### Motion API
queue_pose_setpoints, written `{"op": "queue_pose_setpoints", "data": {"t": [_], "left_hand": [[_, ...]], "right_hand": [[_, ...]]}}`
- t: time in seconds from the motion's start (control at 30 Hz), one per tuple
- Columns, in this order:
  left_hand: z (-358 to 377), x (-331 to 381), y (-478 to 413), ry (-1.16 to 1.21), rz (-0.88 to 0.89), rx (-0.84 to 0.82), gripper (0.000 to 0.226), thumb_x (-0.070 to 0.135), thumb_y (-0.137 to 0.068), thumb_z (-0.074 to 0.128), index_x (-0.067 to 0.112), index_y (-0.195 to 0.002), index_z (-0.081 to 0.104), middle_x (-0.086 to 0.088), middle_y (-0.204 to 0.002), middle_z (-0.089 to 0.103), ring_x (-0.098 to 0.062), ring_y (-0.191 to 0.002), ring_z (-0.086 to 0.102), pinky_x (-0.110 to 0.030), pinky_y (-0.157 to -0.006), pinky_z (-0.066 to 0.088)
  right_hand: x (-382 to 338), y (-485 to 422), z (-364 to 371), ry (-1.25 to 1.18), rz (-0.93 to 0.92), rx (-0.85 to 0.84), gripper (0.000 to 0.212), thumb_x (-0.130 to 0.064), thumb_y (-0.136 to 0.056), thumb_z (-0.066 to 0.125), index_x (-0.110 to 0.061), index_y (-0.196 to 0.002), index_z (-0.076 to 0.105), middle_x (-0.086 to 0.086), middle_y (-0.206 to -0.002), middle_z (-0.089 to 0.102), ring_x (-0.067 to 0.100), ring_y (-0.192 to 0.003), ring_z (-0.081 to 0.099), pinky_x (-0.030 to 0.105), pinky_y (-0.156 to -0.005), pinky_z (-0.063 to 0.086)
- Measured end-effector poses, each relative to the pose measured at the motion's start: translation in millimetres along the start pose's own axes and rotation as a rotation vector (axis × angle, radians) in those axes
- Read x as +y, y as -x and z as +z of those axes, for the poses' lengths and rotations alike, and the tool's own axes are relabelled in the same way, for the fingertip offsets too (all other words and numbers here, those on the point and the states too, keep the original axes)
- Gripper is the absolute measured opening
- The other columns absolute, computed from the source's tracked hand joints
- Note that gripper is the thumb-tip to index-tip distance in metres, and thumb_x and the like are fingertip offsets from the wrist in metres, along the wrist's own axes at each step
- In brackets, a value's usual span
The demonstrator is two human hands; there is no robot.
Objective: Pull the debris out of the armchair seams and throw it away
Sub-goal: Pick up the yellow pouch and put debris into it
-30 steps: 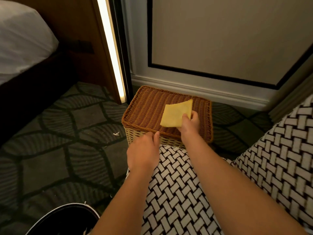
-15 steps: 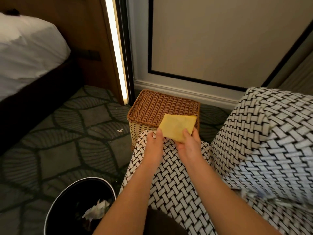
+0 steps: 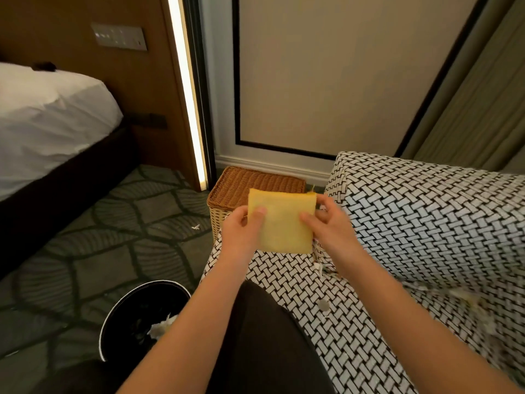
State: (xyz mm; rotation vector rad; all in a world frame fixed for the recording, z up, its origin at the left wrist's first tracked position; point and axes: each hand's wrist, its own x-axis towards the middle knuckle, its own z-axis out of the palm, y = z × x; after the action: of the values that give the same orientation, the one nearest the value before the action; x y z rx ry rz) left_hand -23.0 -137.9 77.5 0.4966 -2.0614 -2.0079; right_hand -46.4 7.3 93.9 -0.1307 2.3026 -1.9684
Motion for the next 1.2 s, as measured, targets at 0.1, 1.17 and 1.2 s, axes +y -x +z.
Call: {"op": "queue_pose_setpoints", "data": {"t": [0.1,1.17,1.2], "left_hand": [[-1,6,22,-0.063,0.098,-0.053,0.013,0.027,-0.092,0.051,0.019,-0.093,0.061,0.01,-0.084,0.058,-0.001,-0.075,0.054,-0.013,-0.055,0.04],[-14,-10,55,-0.046,0.189,-0.117,0.014,0.015,-0.092,0.052,0.013,-0.087,0.064,-0.008,-0.087,0.063,-0.013,-0.077,0.053,-0.028,-0.068,0.043],[-14,-10,55,-0.059,0.192,-0.116,0.014,0.016,-0.092,0.052,0.012,-0.089,0.064,-0.008,-0.087,0.063,-0.013,-0.077,0.053,-0.028,-0.069,0.043]], "right_hand": [[-13,15,-14,0.233,-0.13,-0.008,0.023,-0.02,-0.091,0.055,-0.028,-0.113,0.052,-0.011,-0.103,0.057,0.001,-0.091,0.054,0.013,-0.064,0.043],[13,39,-23,0.55,-0.062,0.056,0.037,-0.033,-0.093,0.05,-0.005,-0.07,0.057,0.001,-0.062,0.047,0.009,-0.055,0.039,0.024,-0.056,0.034],[12,38,-23,0.568,-0.078,0.074,0.033,-0.032,-0.093,0.051,-0.006,-0.075,0.061,0.0,-0.064,0.05,0.008,-0.057,0.041,0.022,-0.057,0.035]]}}
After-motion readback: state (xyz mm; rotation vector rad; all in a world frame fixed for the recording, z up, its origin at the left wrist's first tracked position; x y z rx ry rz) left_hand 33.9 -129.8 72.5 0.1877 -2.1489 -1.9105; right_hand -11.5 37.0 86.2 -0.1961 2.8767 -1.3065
